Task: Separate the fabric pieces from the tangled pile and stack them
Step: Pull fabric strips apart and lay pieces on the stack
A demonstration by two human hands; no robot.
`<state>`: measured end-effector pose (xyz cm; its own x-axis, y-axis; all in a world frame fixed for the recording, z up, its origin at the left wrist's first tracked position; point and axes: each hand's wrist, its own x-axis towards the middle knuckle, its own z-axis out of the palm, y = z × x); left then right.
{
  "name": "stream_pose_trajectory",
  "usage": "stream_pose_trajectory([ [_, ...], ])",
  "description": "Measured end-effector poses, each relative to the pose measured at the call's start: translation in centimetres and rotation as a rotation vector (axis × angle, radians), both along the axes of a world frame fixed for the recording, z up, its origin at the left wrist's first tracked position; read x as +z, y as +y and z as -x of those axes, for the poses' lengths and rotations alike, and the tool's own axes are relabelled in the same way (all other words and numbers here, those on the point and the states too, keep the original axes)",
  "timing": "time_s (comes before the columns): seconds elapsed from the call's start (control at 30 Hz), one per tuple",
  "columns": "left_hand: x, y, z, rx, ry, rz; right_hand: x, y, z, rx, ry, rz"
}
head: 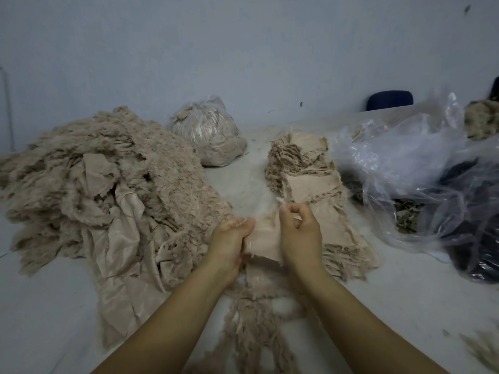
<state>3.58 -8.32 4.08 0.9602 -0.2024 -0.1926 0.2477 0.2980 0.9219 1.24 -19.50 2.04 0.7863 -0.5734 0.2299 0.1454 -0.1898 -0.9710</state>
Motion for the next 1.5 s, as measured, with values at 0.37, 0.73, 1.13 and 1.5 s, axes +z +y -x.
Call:
stream_pose_trajectory([
  [0.37, -0.5, -4.8, -2.2, 0.076, -0.429, -0.437, 1.0, -7.5, -0.5, -0.180, 0.067, -0.019],
  [0.73, -2.5, -5.8, -2.8, -0.243, -0.085, -0.820, -0.5, -12.2, 0.9, -0.197, 0.227, 0.232],
  [1.13, -1.8, -11.0, -4.0, -0.337, -0.005, -0.502, -2.5, -10.1, 1.1, -0.081, 0.264, 0.054],
  [1.5, -2.4, -12.8, -3.0, -0.429, 0.089, -0.231, -1.2, -15.4, -0.2, -0.361, 0.079, 0.572],
])
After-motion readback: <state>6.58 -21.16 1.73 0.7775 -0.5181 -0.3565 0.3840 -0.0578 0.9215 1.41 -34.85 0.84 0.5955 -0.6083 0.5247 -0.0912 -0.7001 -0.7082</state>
